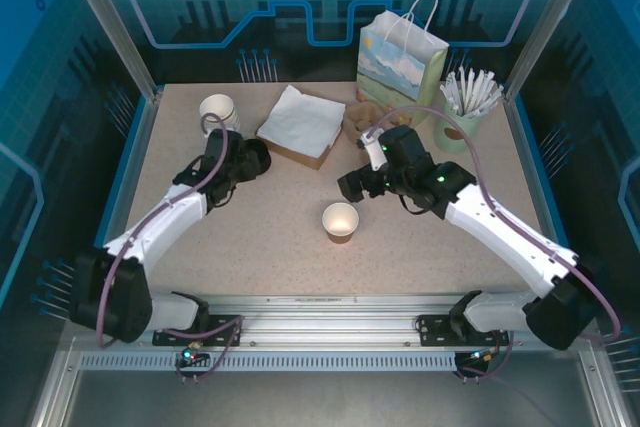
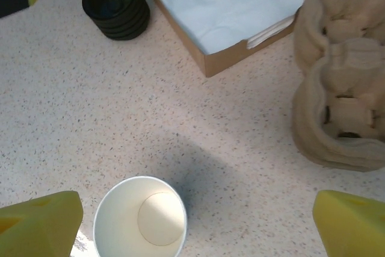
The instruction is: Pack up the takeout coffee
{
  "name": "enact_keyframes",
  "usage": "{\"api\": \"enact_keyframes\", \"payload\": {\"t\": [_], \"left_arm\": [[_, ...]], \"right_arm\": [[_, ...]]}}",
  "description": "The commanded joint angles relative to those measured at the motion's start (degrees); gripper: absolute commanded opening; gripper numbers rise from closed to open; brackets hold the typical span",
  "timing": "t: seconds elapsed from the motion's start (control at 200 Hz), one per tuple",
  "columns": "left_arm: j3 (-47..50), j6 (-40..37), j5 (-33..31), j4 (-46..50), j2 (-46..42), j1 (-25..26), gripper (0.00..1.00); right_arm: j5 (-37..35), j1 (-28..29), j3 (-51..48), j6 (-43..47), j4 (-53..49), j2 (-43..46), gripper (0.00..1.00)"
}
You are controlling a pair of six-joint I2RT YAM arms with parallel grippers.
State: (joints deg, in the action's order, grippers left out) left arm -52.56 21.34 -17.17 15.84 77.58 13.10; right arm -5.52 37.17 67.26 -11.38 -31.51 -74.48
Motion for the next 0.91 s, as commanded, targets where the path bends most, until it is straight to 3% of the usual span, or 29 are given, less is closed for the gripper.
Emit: {"api": "enact_keyframes", "payload": {"t": [0.0, 0.29, 0.615, 0.9], "left_arm": [[-2.7, 0.92, 0.42, -0.35, 6.43, -3.32, 0.56], [-7.56, -0.49, 3.37, -2.82, 16.68, -7.28, 0.56], [-10.1, -0.5, 5.04, -3.59, 19.37, -7.75, 0.56], [-12.81, -0.91, 5.46, -3.62, 23.14, -8.23, 0.49]], "right_arm": [[1.04, 1.86, 3.12, -0.52, 1.07, -2.87, 1.0], [0.51, 2.82, 3.33, -0.67, 1.46, -5.33, 1.0], [0.25, 3.04, 3.13, -1.02, 0.86, -6.76, 1.0], [0.03, 3.09, 3.58, -0.75, 0.26, -7.3, 1.0]]}}
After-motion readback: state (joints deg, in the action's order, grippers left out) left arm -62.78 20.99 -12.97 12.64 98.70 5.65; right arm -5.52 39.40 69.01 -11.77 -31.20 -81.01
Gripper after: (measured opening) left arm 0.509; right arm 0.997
